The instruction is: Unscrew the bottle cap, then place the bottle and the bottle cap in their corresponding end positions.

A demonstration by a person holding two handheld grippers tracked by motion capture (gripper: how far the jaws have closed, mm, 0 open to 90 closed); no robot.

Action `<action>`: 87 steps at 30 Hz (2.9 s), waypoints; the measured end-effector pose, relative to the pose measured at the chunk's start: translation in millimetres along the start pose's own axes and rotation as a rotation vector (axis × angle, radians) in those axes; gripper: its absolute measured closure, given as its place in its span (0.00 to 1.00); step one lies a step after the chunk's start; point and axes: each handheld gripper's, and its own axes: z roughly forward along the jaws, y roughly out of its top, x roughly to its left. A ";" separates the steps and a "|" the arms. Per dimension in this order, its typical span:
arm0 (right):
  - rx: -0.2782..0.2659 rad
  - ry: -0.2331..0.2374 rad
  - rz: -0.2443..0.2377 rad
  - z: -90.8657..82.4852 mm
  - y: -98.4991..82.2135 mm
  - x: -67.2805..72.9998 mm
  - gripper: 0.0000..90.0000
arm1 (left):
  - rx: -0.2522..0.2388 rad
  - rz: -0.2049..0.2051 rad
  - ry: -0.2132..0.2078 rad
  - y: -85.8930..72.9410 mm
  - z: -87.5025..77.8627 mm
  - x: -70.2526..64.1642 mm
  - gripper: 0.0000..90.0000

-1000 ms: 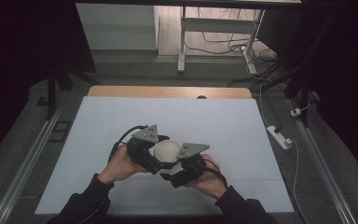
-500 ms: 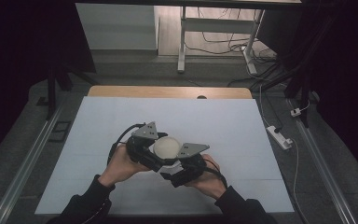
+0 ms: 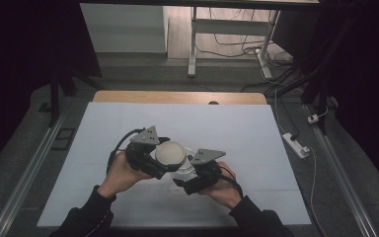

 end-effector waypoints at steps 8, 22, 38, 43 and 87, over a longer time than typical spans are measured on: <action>-0.007 -0.032 0.025 -3.3 -1.5 -9.5 0.08 | -0.004 0.004 0.018 -4.8 -8.5 -4.2 0.09; -0.022 -0.071 0.047 -5.8 -2.1 -22.2 0.08 | -0.004 0.009 0.020 -15.7 -14.4 -14.2 0.09; -0.037 -0.093 0.059 -2.7 2.9 -32.6 0.08 | -0.008 0.022 0.000 -27.8 -9.4 -25.5 0.09; -0.042 -0.104 0.064 0.5 4.3 -36.2 0.08 | -0.005 0.030 -0.001 -31.8 -6.1 -28.2 0.09; -0.046 -0.173 0.074 52.0 18.7 -73.3 0.08 | 0.078 0.046 -0.018 -68.7 61.2 -34.9 0.09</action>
